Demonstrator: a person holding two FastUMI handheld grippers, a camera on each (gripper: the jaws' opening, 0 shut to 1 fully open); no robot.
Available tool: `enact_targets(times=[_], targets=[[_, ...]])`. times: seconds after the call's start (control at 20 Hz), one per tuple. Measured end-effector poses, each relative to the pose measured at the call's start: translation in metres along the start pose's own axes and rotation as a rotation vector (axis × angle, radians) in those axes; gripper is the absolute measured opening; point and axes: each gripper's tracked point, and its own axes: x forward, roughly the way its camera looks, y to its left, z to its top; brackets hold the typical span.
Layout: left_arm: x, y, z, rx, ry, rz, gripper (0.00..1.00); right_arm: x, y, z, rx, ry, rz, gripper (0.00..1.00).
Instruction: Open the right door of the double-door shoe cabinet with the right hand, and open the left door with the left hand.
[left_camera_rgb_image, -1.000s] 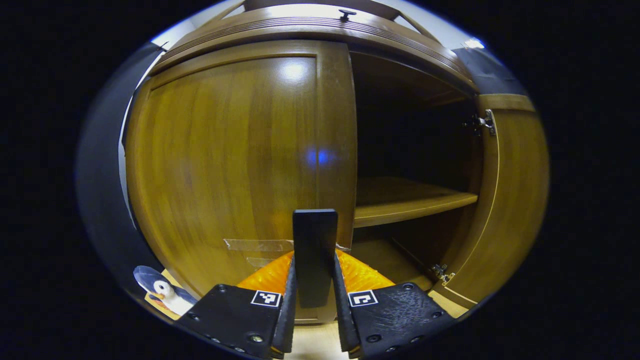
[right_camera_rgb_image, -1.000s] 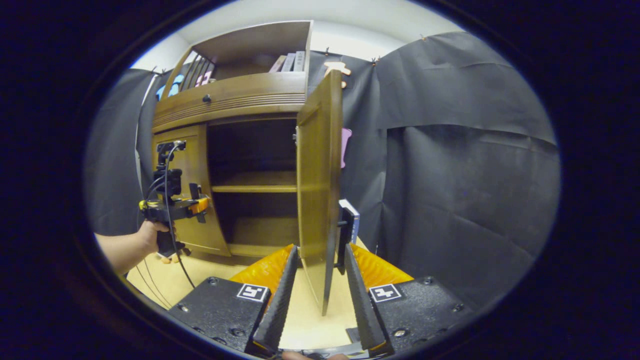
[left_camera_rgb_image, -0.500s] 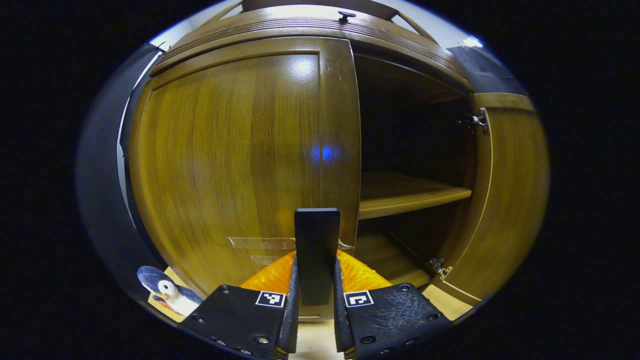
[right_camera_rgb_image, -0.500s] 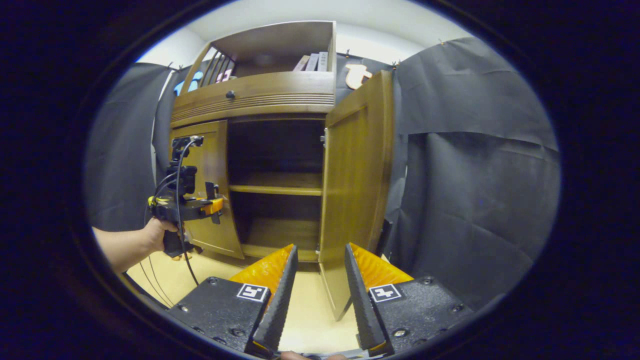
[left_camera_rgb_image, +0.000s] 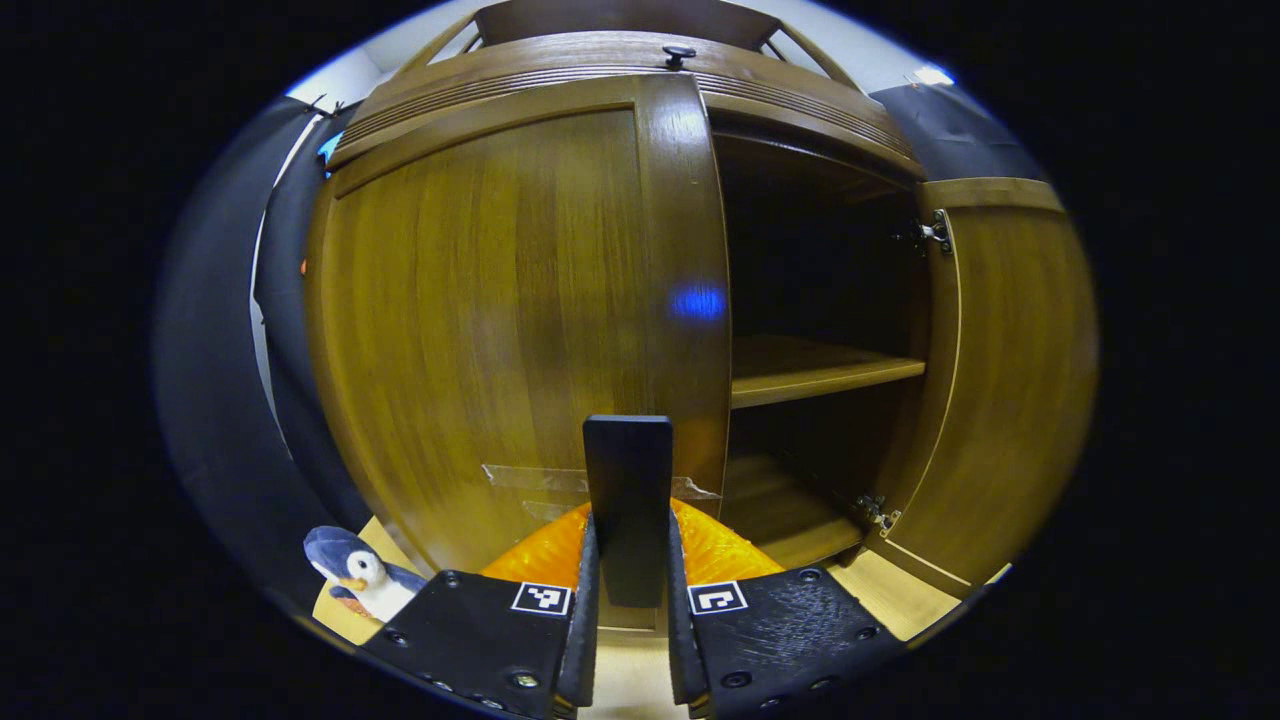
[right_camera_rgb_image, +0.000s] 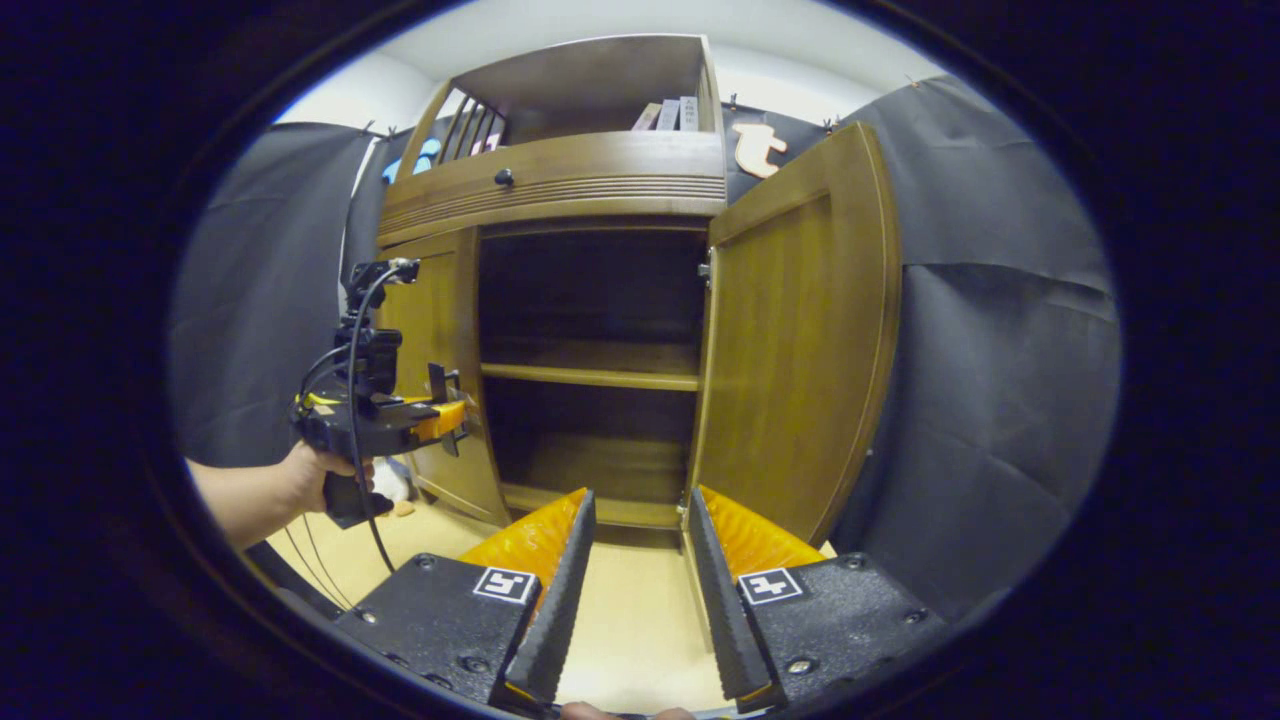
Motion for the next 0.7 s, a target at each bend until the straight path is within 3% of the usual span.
enact_targets(times=[0.7], targets=[[-0.051, 0.019, -0.012, -0.022, 0.010, 0.089, 0.28, 0.029, 0.028, -0.006, -0.009, 0.027, 0.144, 0.60]])
